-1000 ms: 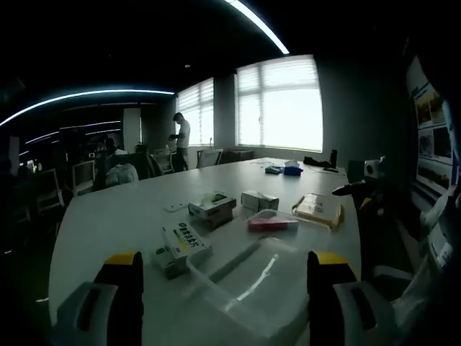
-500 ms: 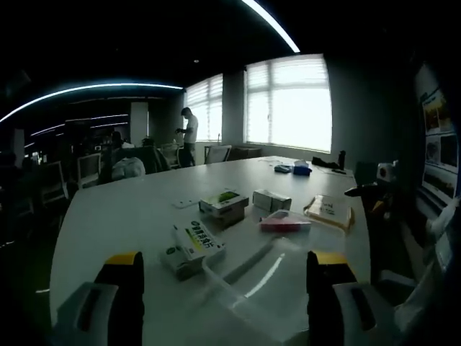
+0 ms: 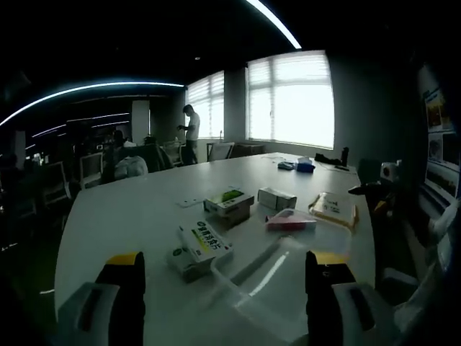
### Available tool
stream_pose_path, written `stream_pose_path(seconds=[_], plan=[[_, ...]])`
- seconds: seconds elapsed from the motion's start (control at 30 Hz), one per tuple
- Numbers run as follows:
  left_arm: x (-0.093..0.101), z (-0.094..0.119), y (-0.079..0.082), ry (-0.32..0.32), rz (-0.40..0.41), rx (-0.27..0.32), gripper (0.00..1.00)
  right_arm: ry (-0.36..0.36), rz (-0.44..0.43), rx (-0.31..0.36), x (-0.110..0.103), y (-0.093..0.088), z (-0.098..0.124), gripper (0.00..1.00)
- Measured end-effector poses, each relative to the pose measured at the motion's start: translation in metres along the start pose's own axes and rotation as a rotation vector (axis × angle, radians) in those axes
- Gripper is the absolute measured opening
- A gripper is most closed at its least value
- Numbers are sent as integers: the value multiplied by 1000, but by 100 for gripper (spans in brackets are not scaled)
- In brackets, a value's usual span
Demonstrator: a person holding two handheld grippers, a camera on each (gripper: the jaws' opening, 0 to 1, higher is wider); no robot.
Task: Arrange the small medicine boxes into an aligned row inside the storage area until every box is upright, visible, and separated from the surrounding clutter.
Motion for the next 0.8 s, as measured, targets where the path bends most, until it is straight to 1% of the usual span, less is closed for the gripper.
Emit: stream_pose_path(seconds=[0.1,0.23,0.47,0.63,0.7,0.8], plan=[[0,-2,2,-2,3,5,91,-2,11,-13,1,-1,0,96],[0,-4,6,-3,-2,6,91,-9,3,3,4,2,2,96],[1,-5,6,-1,-10,-4,90,-8,8,-7,3,0,4,96],[-1,-6,7,9,-11,-9,90,-17,4,-1,2,1,8,95],[-2,-7,8,18,-12,-2,90,-15,4,-3,1,0,10,95],[-2,-9,10,9,-2,5,90,-22,5,-10,1,-1,13,95]])
Point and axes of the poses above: the point that each gripper's makers call its tool centre point, and the gripper's own axes: z roughly backward along the fingers, x roughly to its right, y roughly out of its top, the point moved 7 cm from there along z, roughly backward along the fingers, and after that the axes turned 5 degrees about -y, right-handed, at the moved point
